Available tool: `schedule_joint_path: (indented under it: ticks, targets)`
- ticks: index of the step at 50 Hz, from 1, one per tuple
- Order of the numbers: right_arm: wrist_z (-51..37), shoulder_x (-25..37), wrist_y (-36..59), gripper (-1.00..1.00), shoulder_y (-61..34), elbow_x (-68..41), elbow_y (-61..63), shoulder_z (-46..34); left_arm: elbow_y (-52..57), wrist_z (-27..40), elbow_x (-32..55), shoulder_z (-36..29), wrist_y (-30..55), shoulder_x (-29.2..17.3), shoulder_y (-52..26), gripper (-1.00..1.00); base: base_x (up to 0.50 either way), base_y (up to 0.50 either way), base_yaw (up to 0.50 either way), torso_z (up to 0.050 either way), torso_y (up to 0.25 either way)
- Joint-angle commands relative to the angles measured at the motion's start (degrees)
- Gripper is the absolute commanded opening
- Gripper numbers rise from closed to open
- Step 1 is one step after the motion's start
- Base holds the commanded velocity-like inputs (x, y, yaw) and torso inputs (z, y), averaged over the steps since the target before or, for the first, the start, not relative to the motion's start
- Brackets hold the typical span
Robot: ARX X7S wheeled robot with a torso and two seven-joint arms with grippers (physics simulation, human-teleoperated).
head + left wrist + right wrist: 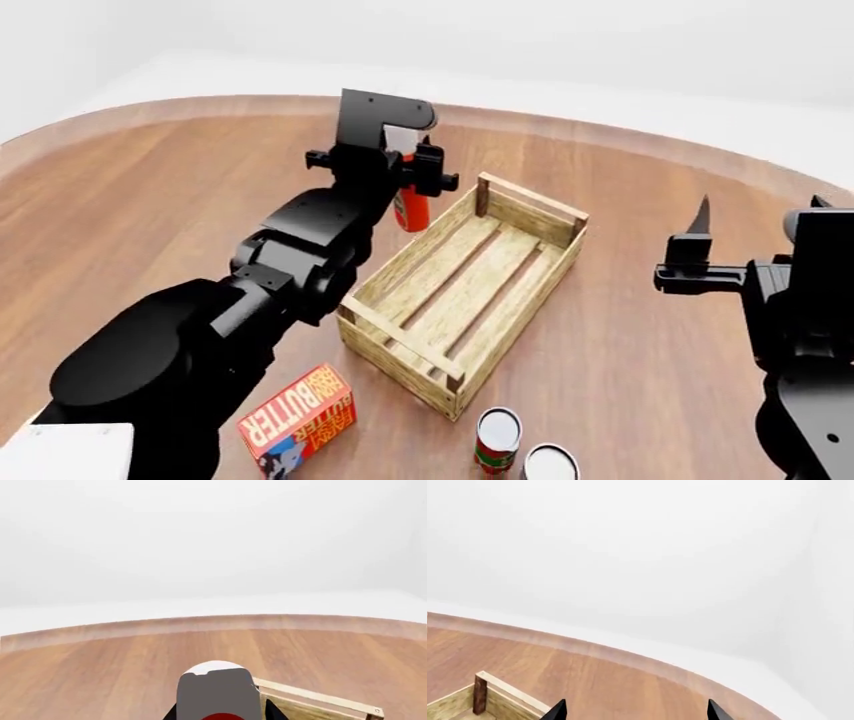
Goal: Pick up the ketchup, and put it in the wooden tray.
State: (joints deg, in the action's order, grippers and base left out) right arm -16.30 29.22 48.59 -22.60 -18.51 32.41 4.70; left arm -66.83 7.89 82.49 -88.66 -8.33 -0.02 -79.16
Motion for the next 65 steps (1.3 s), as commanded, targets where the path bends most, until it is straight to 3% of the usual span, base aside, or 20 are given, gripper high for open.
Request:
schedule_joint_path:
  ticks: [1, 53, 65]
  targets:
    - [-0.3, 0.5, 0.9, 1.00, 0.4, -0.5, 0.9, 0.9, 1.2, 1.2, 0.7, -0.4, -0.1, 0.0, -0.4, -1.00, 0.00, 0.00, 0.00, 0.000, -0.158]
    - [-1.8, 0.3, 1.6, 1.00, 0.5, -0.8, 1.0, 1.3, 6.1, 2.8, -1.1, -0.4, -1.8, 0.0, -2.6, -1.00, 0.00, 0.00, 0.00, 0.000, -0.166]
    - [-2.1, 0.3, 1.5, 1.00, 0.5, -0.8, 1.0, 1.4, 6.4, 2.9, -1.7, -0.4, -2.3, 0.0, -2.3, -1.00, 0.00, 0.00, 0.00, 0.000, -0.006]
